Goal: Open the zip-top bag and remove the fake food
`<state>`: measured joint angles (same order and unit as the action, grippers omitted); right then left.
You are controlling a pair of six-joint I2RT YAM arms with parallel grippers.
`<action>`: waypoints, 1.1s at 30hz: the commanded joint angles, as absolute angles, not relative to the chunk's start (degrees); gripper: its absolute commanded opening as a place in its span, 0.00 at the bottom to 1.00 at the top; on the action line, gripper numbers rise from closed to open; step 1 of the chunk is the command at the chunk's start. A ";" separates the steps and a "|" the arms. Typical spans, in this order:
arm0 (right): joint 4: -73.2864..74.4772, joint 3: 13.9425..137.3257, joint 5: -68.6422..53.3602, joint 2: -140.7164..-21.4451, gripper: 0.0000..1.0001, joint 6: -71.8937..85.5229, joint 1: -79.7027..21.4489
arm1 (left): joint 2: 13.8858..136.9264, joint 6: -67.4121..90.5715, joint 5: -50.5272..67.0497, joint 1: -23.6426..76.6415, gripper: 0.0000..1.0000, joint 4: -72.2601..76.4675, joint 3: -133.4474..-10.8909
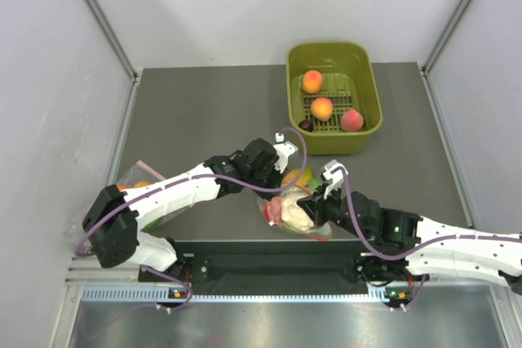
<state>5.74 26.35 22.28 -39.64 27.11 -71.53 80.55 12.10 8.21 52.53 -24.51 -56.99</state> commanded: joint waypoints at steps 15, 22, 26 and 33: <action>13.53 33.39 28.73 -53.08 0.91 35.42 -76.03 | 79.72 12.39 13.18 52.82 0.00 -23.99 -57.04; 17.22 34.54 35.41 -55.36 1.00 36.38 -76.29 | 79.89 12.57 13.97 53.00 0.00 -24.00 -57.13; 20.30 34.28 38.31 -57.04 1.00 40.07 -76.20 | 79.98 12.48 14.24 53.09 0.00 -24.08 -57.13; 19.60 32.43 38.41 -59.40 1.00 42.01 -76.11 | 79.98 12.39 14.76 53.53 0.00 -23.91 -57.13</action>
